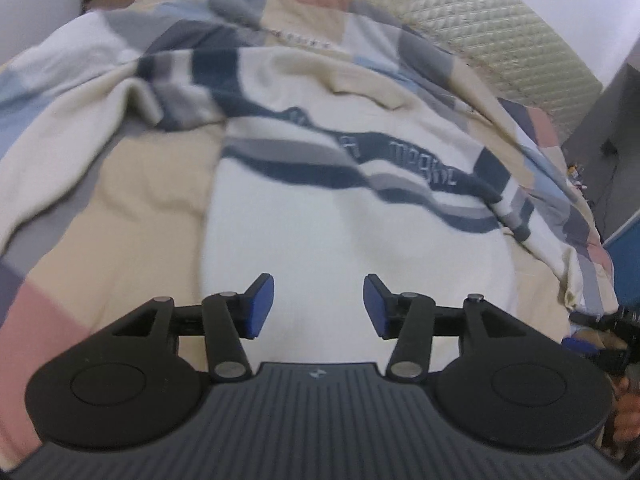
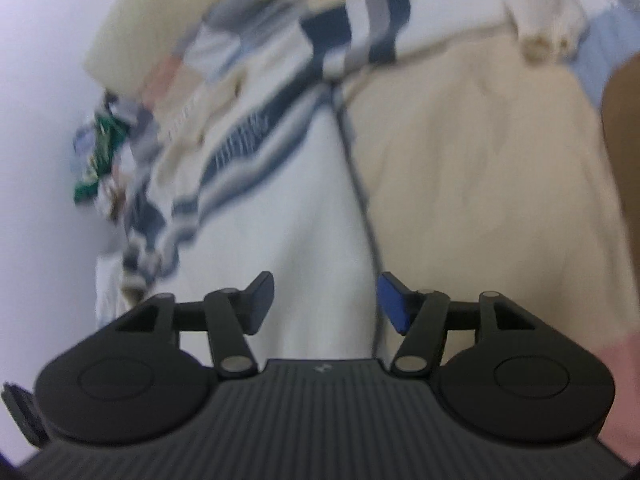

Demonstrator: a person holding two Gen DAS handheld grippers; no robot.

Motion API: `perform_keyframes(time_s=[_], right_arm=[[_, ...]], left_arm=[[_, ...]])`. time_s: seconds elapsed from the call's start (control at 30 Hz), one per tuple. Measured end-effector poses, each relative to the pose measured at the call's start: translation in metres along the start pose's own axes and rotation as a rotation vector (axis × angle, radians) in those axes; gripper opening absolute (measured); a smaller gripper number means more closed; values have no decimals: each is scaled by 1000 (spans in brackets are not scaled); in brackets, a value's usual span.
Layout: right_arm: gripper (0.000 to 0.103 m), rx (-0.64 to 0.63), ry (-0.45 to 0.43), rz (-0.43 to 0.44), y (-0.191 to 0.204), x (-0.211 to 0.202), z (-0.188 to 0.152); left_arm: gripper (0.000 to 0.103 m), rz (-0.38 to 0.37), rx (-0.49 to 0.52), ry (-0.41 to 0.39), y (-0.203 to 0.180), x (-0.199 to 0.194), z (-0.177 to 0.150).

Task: Fold large clothes

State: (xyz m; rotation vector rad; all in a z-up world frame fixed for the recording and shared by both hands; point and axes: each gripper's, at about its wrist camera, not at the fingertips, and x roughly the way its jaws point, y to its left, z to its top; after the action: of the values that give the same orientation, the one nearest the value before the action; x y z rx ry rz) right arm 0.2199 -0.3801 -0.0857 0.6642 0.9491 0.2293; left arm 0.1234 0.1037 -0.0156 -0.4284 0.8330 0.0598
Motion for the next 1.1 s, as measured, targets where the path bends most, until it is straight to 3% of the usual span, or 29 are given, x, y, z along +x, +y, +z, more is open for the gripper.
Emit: perform_keyframes(time_s=[0.1, 0.17, 0.27, 0.33, 0.4, 0.43, 0.5, 0.7, 0.8, 0.87, 0.9, 0.97, 1.1], right_arm=[[61, 33, -83, 4, -17, 10, 28], [60, 3, -157, -41, -29, 20, 49], [57, -32, -224, -166, -56, 41, 79], [50, -29, -239, -226, -75, 54, 95], [36, -70, -264, -343, -89, 66, 109], [36, -83, -285, -409, -96, 70, 115], [30, -61, -350, -462, -112, 68, 130], [30, -2, -574, -449, -143, 39, 175], [32, 56, -623, -447, -157, 32, 196], [36, 148, -623, -393, -169, 28, 197], [45, 200, -607, -365, -173, 27, 195], [56, 282, -565, -302, -180, 32, 187], [56, 373, -494, -235, -185, 42, 169]], left_arm=[[56, -29, -13, 5, -15, 30, 0], [56, -46, -21, 0, -21, 53, -3], [56, -82, -1, 9, -27, 81, -6], [56, -75, 36, -2, -30, 92, -8], [56, -54, 50, -11, -30, 101, -8], [56, -57, 42, -9, -29, 105, -7], [56, -61, 24, -2, -25, 113, -6], [56, -55, 9, 18, -21, 127, -7], [56, -42, 27, 8, -26, 129, -8], [56, -36, 34, 5, -27, 130, -8], [56, -30, 38, 4, -28, 130, -8], [56, -18, 47, 4, -29, 133, -9], [56, 14, 77, -8, -26, 139, -11]])
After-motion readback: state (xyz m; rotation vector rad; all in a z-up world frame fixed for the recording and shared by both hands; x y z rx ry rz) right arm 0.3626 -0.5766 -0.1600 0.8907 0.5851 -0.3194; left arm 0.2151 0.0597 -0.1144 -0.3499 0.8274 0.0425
